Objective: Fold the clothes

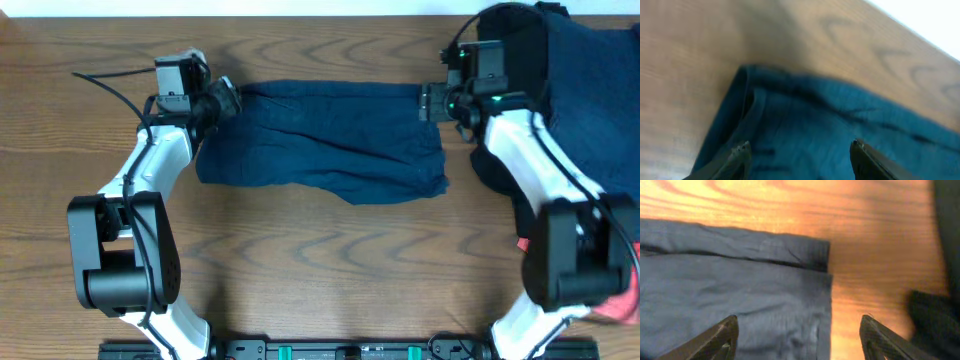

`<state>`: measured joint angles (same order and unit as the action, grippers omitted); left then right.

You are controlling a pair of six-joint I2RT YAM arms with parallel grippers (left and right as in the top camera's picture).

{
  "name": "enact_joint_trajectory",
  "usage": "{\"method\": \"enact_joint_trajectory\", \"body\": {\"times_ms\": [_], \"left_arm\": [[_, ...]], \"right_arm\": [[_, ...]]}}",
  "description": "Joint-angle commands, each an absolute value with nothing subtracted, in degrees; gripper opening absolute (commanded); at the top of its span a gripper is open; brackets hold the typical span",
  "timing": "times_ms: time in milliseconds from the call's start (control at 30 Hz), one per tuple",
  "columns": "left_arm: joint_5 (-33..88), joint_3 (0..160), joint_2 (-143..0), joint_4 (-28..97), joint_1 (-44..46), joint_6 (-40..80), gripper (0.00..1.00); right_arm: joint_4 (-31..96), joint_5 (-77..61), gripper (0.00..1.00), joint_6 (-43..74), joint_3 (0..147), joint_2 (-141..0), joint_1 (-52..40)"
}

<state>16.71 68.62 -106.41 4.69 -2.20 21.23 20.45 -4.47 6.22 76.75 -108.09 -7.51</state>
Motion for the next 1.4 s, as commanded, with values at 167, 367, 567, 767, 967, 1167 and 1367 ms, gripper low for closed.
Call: {"method": "enact_joint_trajectory", "body": {"times_ms": [167,367,567,767,967,1167,1367], "left_arm": [[17.52,69.56,-107.35,11.92,-2.17,18.15,0.65],[17.47,69.56,-107.35,11.94,-2.2,17.63,0.65],[17.3,69.56,-107.35,11.94,-2.2,17.63,0.65],[17.3,69.56,-107.35,11.94,-2.2,17.63,0.65],[17.3,69.56,-107.35,11.97,-2.2,17.63,0.65],[17.3,69.56,-107.35,11.94,-2.2,17.63,0.65],[17.3,69.56,-107.24,11.9,-2.35,17.63,0.66]], "right_arm": [[9.39,-5.98,0.62,8.36,76.9,-117.62,-7.07],[9.69,-5.17,0.59,8.73,76.9,-118.43,-7.03],[12.88,-2.61,0.57,8.71,76.9,-119.42,-7.03],[12.08,-3.51,0.56,8.73,76.9,-121.51,-7.16],[10.59,-3.57,0.53,8.73,76.9,-121.89,-7.14],[9.21,-6.94,0.01,8.73,76.9,-121.89,-7.14],[9.17,-7.97,0.01,8.73,76.95,-118.85,-7.11]]}}
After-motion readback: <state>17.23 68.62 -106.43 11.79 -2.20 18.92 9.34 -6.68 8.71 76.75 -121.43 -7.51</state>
